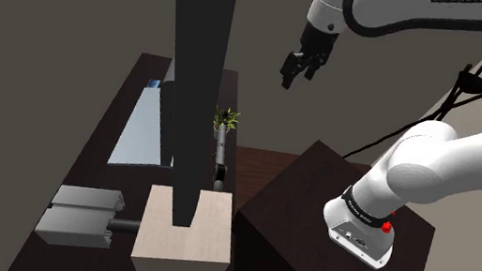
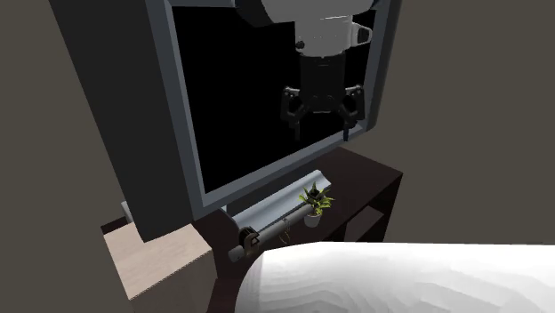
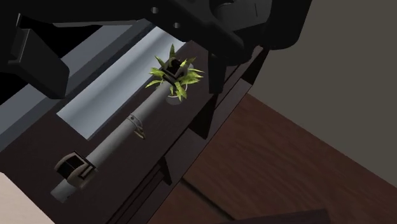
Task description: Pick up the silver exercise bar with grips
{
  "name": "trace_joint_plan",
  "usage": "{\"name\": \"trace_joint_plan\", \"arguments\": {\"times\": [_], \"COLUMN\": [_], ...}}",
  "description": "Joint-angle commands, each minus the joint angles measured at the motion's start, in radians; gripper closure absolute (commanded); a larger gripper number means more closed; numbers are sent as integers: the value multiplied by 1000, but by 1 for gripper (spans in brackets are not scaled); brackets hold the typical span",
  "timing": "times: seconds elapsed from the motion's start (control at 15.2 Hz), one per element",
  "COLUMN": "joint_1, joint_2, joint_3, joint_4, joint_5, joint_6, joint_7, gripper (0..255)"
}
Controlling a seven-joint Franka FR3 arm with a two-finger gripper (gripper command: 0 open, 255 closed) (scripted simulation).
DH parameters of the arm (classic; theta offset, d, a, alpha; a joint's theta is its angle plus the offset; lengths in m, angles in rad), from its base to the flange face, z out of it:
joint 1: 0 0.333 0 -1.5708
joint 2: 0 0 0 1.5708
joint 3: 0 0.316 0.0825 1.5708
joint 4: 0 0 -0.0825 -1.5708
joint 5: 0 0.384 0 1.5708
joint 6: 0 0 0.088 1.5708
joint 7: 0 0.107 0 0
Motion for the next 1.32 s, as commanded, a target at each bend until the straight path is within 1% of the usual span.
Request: {"name": "trace_joint_plan", "arguments": {"times": [0.0, 0.4, 0.59, 0.73, 0.86, 0.99, 1.12, 1.25], "joint_1": [-2, -19, -41, -63, -91, -124, -152, -159], "joint_2": [44, 216, 331, 416, 507, 604, 704, 807], "joint_3": [25, 103, 148, 180, 212, 242, 260, 253], "joint_4": [-32, -102, -111, -107, -95, -74, -42, 1], "joint_5": [5, -3, -29, -64, -118, -200, -315, -452], "joint_6": [83, 334, 461, 542, 618, 686, 741, 780], "joint_7": [42, 176, 258, 322, 401, 498, 618, 754], "gripper": [0, 0, 0, 0, 0, 0, 0, 0]}}
